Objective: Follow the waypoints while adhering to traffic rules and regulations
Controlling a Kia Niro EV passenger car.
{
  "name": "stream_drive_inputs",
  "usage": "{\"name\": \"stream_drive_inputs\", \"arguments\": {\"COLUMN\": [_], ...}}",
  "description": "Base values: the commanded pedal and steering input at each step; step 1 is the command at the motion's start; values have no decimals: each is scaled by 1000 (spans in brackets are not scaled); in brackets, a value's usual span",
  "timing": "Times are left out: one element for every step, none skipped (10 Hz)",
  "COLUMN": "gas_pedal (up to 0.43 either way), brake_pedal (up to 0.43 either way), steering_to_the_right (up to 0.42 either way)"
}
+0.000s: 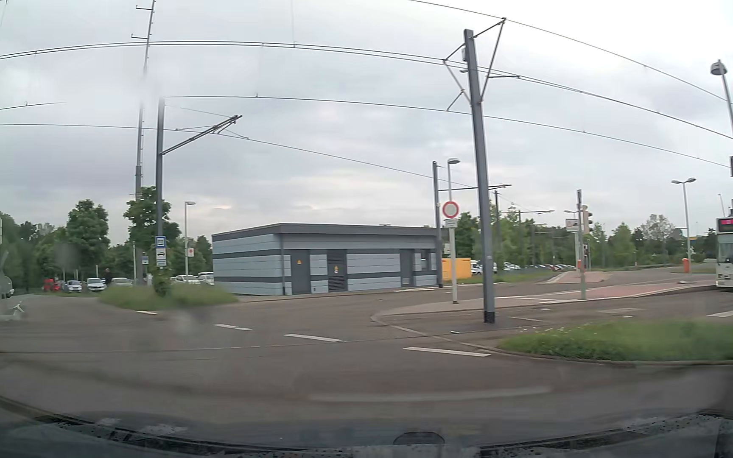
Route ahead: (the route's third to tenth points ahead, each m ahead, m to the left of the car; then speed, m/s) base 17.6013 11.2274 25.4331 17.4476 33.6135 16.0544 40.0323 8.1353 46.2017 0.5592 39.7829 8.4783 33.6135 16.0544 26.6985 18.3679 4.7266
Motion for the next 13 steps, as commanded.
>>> {"name": "stream_drive_inputs", "arguments": {"gas_pedal": [110,110,110,110,110,110,98,87,79,67,67,67,67], "brake_pedal": [0,0,0,0,0,0,0,0,0,0,0,0,0], "steering_to_the_right": [-415,-401,-385,-371,-357,-342,-324,-306,-287,-264,-242,-228,-210]}}
